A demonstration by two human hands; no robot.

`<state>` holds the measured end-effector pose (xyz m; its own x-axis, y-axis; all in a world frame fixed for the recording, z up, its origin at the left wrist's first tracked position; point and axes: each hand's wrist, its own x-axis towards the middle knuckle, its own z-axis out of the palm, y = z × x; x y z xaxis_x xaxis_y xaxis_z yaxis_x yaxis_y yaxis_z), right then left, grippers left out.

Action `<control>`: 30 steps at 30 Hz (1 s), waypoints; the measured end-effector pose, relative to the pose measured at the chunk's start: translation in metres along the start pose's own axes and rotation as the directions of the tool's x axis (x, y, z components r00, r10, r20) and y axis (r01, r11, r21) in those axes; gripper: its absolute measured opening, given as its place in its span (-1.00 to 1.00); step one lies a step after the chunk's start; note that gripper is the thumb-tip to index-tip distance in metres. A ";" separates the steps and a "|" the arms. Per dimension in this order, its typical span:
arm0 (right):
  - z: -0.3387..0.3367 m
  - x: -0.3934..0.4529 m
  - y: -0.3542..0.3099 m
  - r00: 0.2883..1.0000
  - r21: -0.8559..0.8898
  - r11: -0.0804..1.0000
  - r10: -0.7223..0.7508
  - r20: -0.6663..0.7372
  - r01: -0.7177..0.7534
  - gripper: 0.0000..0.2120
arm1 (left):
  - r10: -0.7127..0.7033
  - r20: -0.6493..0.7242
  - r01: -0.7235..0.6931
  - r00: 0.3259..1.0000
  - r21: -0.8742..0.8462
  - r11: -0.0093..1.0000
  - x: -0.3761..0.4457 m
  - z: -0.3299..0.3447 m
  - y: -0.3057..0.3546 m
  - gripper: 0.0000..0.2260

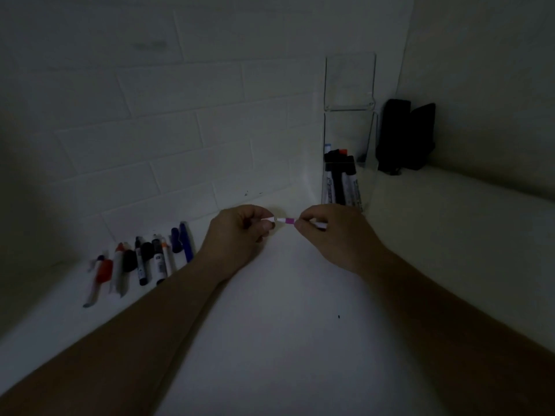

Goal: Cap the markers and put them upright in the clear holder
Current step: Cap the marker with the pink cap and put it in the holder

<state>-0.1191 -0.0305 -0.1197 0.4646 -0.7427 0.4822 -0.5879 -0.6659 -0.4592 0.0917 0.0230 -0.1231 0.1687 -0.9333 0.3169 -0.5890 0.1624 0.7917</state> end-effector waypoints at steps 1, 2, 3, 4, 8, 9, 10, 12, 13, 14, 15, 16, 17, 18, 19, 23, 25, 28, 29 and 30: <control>0.000 0.000 0.000 1.000 0.005 1.000 -0.003 -0.002 0.003 -0.79 | 0.005 0.002 -0.005 1.000 0.008 1.000 0.000 0.000 0.000 -0.90; 0.000 0.000 0.001 1.000 0.008 1.000 -0.005 0.000 0.005 -0.79 | 0.010 0.004 -0.010 1.000 0.016 1.000 0.000 0.000 -0.001 -0.90; -0.001 0.000 0.000 1.000 0.004 1.000 -0.010 0.005 0.010 -0.79 | 0.018 0.006 -0.018 1.000 0.024 1.000 0.001 0.000 -0.001 -0.90; 0.000 0.000 0.000 1.000 -0.004 1.000 -0.018 0.010 0.018 -0.78 | 0.030 0.009 -0.030 1.000 0.036 0.999 0.001 0.000 -0.001 -0.90; 0.004 0.001 0.004 0.998 -0.076 0.995 -0.062 0.014 0.063 -0.68 | 0.074 0.003 -0.074 0.997 0.107 0.992 -0.001 0.003 0.000 -0.91; 0.004 0.001 0.004 0.997 -0.113 0.991 -0.077 0.011 0.078 -0.66 | 0.069 0.000 -0.068 0.998 0.112 0.991 -0.001 0.003 0.000 -0.92; 0.004 0.001 0.003 0.995 -0.160 0.982 -0.098 0.004 0.097 -0.66 | 0.064 0.001 -0.064 0.998 0.121 0.991 -0.001 0.004 0.001 -0.93; 0.002 0.000 -0.002 0.990 -0.233 0.963 -0.138 -0.012 0.132 -0.73 | 0.068 0.005 -0.068 0.998 0.165 0.984 -0.002 0.006 0.003 -0.94; 0.001 0.000 -0.004 0.988 -0.244 0.959 -0.152 -0.024 0.142 -0.75 | 0.072 0.000 -0.071 0.997 0.184 0.980 -0.003 0.007 0.005 -0.94; 0.000 0.000 -0.005 0.988 -0.240 0.961 -0.154 -0.035 0.141 -0.75 | 0.072 -0.011 -0.069 0.997 0.189 0.980 -0.003 0.007 0.005 -0.94; 0.000 -0.001 -0.006 0.989 -0.227 0.965 -0.146 -0.038 0.134 -0.74 | 0.070 -0.024 -0.065 0.997 0.182 0.981 -0.004 0.007 0.006 -0.95; 0.000 -0.001 -0.006 0.990 -0.216 0.968 -0.138 -0.033 0.128 -0.72 | 0.067 -0.035 -0.060 0.997 0.172 0.983 -0.005 0.006 0.006 -0.95; 0.001 -0.001 -0.005 0.991 -0.211 0.969 -0.133 -0.027 0.125 -0.71 | 0.070 -0.044 -0.062 0.997 0.168 0.984 -0.006 0.006 0.007 -0.96; 0.001 -0.001 -0.004 0.991 -0.208 0.971 -0.129 -0.022 0.122 -0.72 | 0.075 -0.052 -0.066 0.996 0.168 0.984 -0.006 0.006 0.007 -0.96; 0.002 -0.001 -0.004 0.992 -0.198 0.973 -0.126 -0.023 0.119 -0.73 | 0.083 -0.061 -0.072 0.995 0.167 0.983 -0.006 0.006 0.007 -0.96; 0.003 -0.001 -0.010 0.991 -0.159 0.981 -0.122 -0.049 0.113 -0.75 | 0.188 -0.086 -0.163 0.978 0.235 0.958 -0.009 0.009 0.012 -0.95; 0.003 -0.003 -0.013 0.997 -0.107 0.992 -0.075 -0.021 0.072 -0.79 | 0.258 -0.084 -0.228 0.963 0.266 0.937 -0.011 0.008 0.013 -0.95; 0.003 -0.005 -0.011 1.000 -0.042 0.999 -0.004 0.013 0.004 -0.84 | 0.292 -0.063 -0.259 0.954 0.313 0.914 -0.014 0.009 0.016 -0.95; 0.004 -0.005 -0.008 1.000 -0.014 1.000 0.009 0.028 -0.009 -0.86 | 0.279 -0.058 -0.247 0.959 0.317 0.916 -0.016 0.011 0.017 -0.95; 0.005 -0.005 -0.005 0.998 0.026 0.999 0.019 0.051 -0.021 -0.87 | 0.272 -0.051 -0.242 0.961 0.320 0.916 -0.017 0.012 0.018 -0.95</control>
<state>-0.1153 -0.0231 -0.1233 0.4865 -0.7582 0.4341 -0.5803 -0.6519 -0.4881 0.0690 0.0374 -0.1206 0.0422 -0.8366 0.5462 -0.8332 0.2723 0.4814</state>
